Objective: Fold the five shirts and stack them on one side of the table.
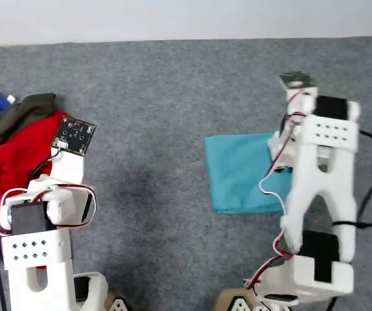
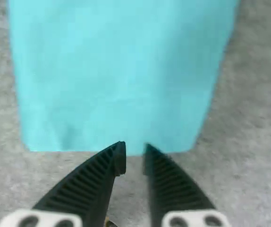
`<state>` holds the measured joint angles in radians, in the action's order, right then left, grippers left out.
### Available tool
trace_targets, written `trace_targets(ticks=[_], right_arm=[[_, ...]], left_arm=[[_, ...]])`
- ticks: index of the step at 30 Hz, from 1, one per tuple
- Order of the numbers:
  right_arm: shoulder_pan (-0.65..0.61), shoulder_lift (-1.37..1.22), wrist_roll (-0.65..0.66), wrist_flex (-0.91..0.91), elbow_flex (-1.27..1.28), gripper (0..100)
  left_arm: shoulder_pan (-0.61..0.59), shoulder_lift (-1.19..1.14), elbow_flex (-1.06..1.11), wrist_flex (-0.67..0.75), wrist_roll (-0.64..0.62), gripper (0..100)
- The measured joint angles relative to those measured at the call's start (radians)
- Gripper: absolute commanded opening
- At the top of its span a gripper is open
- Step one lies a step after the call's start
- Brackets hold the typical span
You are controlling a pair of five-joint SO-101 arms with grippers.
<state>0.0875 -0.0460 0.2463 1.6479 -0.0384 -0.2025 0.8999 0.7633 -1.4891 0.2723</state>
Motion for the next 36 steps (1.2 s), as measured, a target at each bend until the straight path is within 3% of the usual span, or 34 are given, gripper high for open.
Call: trace_targets(ticks=[12, 19, 26, 32, 36], right_arm=[[-0.003, -0.216, -0.034, -0.21, 0.178, 0.9], [0.006, -0.206, -0.034, -0.226, 0.206, 0.9], [0.012, -0.023, -0.034, -0.169, 0.206, 0.9], [0.017, -0.054, -0.034, -0.304, 0.368, 0.9], [0.023, -0.058, -0.034, -0.288, 0.381, 0.9]], left_arm=[[0.0, 0.0, 0.0, 0.0, 0.0, 0], [0.0, 0.0, 0.0, 0.0, 0.0, 0], [0.0, 0.0, 0.0, 0.0, 0.0, 0], [0.0, 0.0, 0.015, 0.0, 0.0, 0], [0.0, 0.0, 0.021, 0.0, 0.0, 0]])
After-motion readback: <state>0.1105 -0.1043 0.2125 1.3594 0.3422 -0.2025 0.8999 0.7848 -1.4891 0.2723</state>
